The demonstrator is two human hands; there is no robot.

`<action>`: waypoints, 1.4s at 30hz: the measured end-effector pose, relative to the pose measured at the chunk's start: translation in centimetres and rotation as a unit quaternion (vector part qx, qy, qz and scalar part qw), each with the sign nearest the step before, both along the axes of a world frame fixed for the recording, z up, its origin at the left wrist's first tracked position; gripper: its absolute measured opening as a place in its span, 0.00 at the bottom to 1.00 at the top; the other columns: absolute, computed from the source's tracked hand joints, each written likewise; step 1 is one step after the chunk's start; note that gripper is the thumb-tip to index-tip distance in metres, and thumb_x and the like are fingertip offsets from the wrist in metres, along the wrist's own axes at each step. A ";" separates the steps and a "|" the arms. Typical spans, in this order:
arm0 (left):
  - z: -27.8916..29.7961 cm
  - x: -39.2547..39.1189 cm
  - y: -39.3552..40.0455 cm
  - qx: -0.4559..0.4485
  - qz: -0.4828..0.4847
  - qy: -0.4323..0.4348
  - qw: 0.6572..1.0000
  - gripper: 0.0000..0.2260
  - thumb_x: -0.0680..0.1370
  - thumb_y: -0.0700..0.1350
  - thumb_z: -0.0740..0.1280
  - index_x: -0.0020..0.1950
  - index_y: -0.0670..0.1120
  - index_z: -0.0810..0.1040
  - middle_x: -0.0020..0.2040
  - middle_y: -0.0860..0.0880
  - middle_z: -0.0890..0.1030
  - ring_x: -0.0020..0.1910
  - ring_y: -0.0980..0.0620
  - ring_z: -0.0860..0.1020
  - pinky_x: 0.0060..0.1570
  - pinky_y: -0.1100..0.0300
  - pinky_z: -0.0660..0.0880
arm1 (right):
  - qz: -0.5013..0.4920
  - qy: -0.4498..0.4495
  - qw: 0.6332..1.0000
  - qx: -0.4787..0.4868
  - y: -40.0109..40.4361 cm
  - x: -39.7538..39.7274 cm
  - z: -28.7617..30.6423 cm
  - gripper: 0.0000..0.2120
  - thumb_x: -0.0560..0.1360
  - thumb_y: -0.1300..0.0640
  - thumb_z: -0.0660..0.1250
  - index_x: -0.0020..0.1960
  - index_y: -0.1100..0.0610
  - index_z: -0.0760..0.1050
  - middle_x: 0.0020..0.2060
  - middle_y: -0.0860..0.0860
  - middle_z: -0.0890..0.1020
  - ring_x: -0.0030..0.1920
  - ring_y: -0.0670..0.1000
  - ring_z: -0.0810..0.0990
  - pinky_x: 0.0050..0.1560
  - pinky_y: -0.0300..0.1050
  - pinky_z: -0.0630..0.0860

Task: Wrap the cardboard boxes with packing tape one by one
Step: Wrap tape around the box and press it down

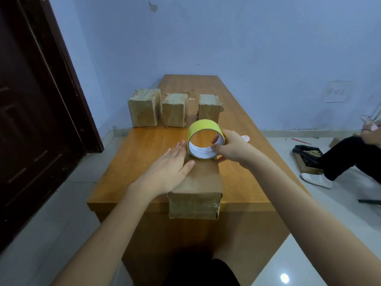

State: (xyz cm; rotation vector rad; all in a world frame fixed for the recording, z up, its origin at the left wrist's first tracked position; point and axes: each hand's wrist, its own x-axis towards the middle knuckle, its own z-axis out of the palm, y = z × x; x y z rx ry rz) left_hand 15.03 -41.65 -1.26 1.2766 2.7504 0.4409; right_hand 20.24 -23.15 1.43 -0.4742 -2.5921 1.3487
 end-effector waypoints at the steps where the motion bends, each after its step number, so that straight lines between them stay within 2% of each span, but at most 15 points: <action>1: 0.0 -0.1 0.0 -0.004 -0.007 0.002 1.000 0.28 0.82 0.55 0.46 0.77 0.45 0.41 0.77 0.50 0.43 0.73 0.60 0.43 0.67 0.65 0.39 | 0.007 -0.001 1.000 -0.011 0.2 0.1 0.3 0.02 0.77 0.66 0.60 0.49 0.62 0.70 0.43 0.54 0.73 0.46 0.55 0.76 0.33 0.42 0.80; 3: -0.1 -0.4 -0.1 -0.017 -0.018 0.000 1.000 0.27 0.82 0.56 0.46 0.76 0.46 0.40 0.77 0.51 0.41 0.74 0.59 0.41 0.72 0.61 0.41 | 0.024 -0.008 0.999 -0.047 1.0 0.5 1.1 0.09 0.77 0.68 0.57 0.56 0.66 0.69 0.49 0.56 0.75 0.51 0.57 0.77 0.34 0.44 0.81; 6: -0.5 -0.3 -0.4 -0.029 -0.028 -0.002 0.999 0.27 0.82 0.57 0.45 0.76 0.49 0.38 0.76 0.53 0.38 0.73 0.62 0.40 0.72 0.62 0.40 | 0.022 0.010 0.989 -0.148 2.4 1.4 1.0 0.14 0.75 0.72 0.56 0.60 0.68 0.68 0.55 0.60 0.78 0.55 0.59 0.79 0.38 0.49 0.82; 9: -0.6 -0.2 -0.1 -0.031 -0.031 0.013 0.999 0.27 0.82 0.57 0.44 0.76 0.49 0.38 0.76 0.53 0.38 0.73 0.61 0.40 0.71 0.62 0.40 | -0.034 0.042 0.983 -0.177 2.5 1.7 0.0 0.12 0.75 0.68 0.62 0.59 0.64 0.68 0.54 0.59 0.80 0.52 0.56 0.80 0.35 0.47 0.82; 12: -0.8 -0.2 0.1 -0.040 -0.026 0.033 0.998 0.27 0.81 0.57 0.43 0.76 0.49 0.38 0.76 0.53 0.39 0.74 0.60 0.40 0.71 0.61 0.40 | -0.052 0.015 0.990 -0.129 2.5 1.6 -1.1 0.15 0.76 0.60 0.68 0.60 0.59 0.68 0.51 0.54 0.78 0.47 0.51 0.80 0.36 0.46 0.82; 15: -0.8 -0.2 0.1 -0.040 -0.027 0.037 0.998 0.28 0.81 0.58 0.44 0.76 0.50 0.38 0.76 0.53 0.38 0.74 0.60 0.40 0.72 0.60 0.41 | -0.022 0.024 0.989 -0.144 2.5 1.7 -1.7 0.05 0.78 0.62 0.63 0.54 0.61 0.72 0.49 0.56 0.77 0.44 0.51 0.81 0.39 0.47 0.83; 19: -0.5 -0.4 0.1 -0.032 -0.029 0.013 0.999 0.30 0.80 0.62 0.46 0.76 0.53 0.38 0.76 0.56 0.38 0.73 0.62 0.41 0.71 0.57 0.49 | 0.009 0.033 0.982 -0.188 3.5 2.1 -0.8 0.05 0.77 0.69 0.58 0.50 0.61 0.70 0.57 0.60 0.71 0.50 0.58 0.79 0.38 0.45 0.81; 23: -0.1 -0.1 0.3 -0.058 0.005 -0.054 0.997 0.35 0.74 0.69 0.44 0.75 0.57 0.35 0.75 0.59 0.36 0.74 0.51 0.54 0.69 0.52 0.57 | -0.022 0.049 0.959 -0.279 4.9 3.6 -1.7 0.06 0.77 0.68 0.60 0.52 0.59 0.69 0.59 0.59 0.70 0.43 0.61 0.84 0.38 0.50 0.82; 25: 0.2 -0.2 0.5 -0.083 0.002 -0.024 0.996 0.37 0.72 0.70 0.42 0.76 0.53 0.37 0.76 0.55 0.38 0.75 0.51 0.52 0.71 0.53 0.53 | -0.033 0.065 0.955 -0.287 5.0 4.0 -2.3 0.04 0.78 0.64 0.62 0.51 0.58 0.70 0.58 0.58 0.70 0.44 0.59 0.84 0.40 0.52 0.82; 27: 0.3 -0.1 0.9 -0.095 -0.003 0.049 0.994 0.36 0.76 0.67 0.42 0.76 0.47 0.39 0.76 0.49 0.38 0.75 0.53 0.43 0.73 0.55 0.44 | -0.033 0.082 0.956 -0.280 4.6 4.1 -2.6 0.03 0.78 0.62 0.64 0.49 0.58 0.70 0.55 0.57 0.70 0.48 0.57 0.81 0.40 0.51 0.82; 30: 0.1 0.3 1.6 -0.079 0.016 0.125 0.989 0.31 0.81 0.59 0.45 0.76 0.43 0.40 0.76 0.44 0.38 0.75 0.51 0.38 0.73 0.56 0.38 | -0.047 0.096 0.962 -0.253 3.3 3.4 -2.5 0.05 0.77 0.62 0.67 0.48 0.57 0.71 0.49 0.57 0.74 0.44 0.51 0.80 0.38 0.46 0.82; 33: 0.1 0.9 2.6 -0.072 0.020 0.062 0.995 0.27 0.82 0.52 0.46 0.76 0.42 0.41 0.77 0.44 0.42 0.76 0.52 0.42 0.73 0.58 0.40 | -0.064 0.090 0.969 -0.221 2.9 2.5 -2.3 0.05 0.77 0.62 0.66 0.49 0.57 0.70 0.47 0.56 0.74 0.42 0.51 0.80 0.38 0.46 0.82; 35: 0.1 1.1 3.1 -0.053 0.032 0.028 0.998 0.26 0.81 0.49 0.45 0.76 0.42 0.41 0.77 0.45 0.42 0.76 0.53 0.42 0.73 0.58 0.40 | -0.068 0.077 0.967 -0.232 3.2 2.2 -2.2 0.03 0.78 0.63 0.64 0.50 0.58 0.70 0.48 0.57 0.74 0.42 0.52 0.80 0.36 0.45 0.82; 39: -0.2 1.2 3.2 -0.031 0.038 0.022 0.999 0.26 0.81 0.50 0.45 0.76 0.44 0.39 0.77 0.47 0.39 0.75 0.55 0.41 0.73 0.58 0.39 | -0.032 0.039 0.963 -0.263 4.6 2.4 -1.9 0.03 0.78 0.66 0.61 0.49 0.62 0.74 0.50 0.59 0.76 0.43 0.53 0.83 0.37 0.45 0.81; 42: -0.1 1.3 3.1 -0.019 0.037 0.010 0.999 0.27 0.81 0.51 0.46 0.76 0.45 0.38 0.77 0.48 0.38 0.75 0.56 0.41 0.72 0.60 0.40 | -0.022 0.065 0.940 -0.333 5.4 2.7 -1.8 0.05 0.76 0.71 0.58 0.49 0.65 0.71 0.47 0.60 0.78 0.38 0.51 0.85 0.35 0.47 0.81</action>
